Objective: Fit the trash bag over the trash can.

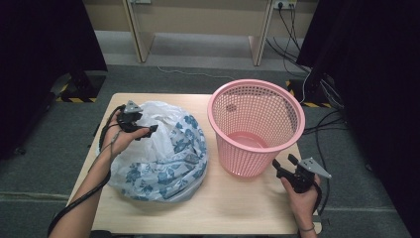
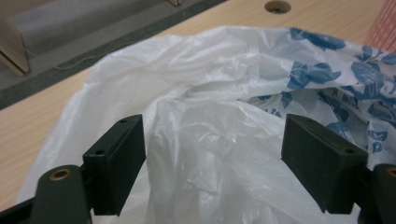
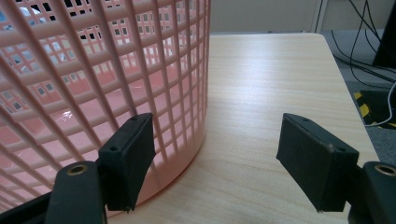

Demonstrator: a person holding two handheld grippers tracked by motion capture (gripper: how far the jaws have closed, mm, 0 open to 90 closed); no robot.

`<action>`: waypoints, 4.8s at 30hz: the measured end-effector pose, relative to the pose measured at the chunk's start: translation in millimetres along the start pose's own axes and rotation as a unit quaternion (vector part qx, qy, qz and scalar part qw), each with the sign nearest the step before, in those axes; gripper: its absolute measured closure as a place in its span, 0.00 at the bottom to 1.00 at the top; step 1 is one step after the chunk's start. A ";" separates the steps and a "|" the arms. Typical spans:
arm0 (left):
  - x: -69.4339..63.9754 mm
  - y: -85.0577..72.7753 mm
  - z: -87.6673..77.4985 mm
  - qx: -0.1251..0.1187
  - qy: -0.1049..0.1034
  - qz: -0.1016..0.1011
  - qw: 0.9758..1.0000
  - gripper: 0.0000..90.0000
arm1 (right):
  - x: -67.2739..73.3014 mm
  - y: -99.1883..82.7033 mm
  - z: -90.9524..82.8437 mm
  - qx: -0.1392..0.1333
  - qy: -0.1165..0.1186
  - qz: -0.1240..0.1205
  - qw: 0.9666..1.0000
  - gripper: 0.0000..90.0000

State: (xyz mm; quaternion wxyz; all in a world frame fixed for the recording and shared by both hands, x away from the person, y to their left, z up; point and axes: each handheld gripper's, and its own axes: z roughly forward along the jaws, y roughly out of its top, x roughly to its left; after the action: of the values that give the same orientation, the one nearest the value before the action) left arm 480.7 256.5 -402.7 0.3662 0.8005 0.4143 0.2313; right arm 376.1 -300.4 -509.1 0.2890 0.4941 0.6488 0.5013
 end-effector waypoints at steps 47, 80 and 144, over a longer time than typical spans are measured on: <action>8.8 -34.8 -3.6 -0.065 -0.029 -0.016 0.997 0.99 | 0.5 -0.3 -0.5 -0.001 -0.001 -0.003 1.000 0.31; 6.2 -31.6 -62.5 -0.278 -0.015 -0.037 0.960 0.99 | 1.4 -0.6 -0.9 -0.001 -0.001 0.001 1.000 0.31; 3.9 6.5 -152.7 -0.440 -0.018 -0.026 0.898 0.99 | 1.4 -0.5 -0.6 0.001 0.000 0.003 1.000 0.31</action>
State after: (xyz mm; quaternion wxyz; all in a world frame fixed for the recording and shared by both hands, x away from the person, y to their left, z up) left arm 383.1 317.5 -301.9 0.6941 0.5512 0.2841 0.3656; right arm 374.9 -299.3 -509.2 0.2875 0.4961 0.6478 0.5016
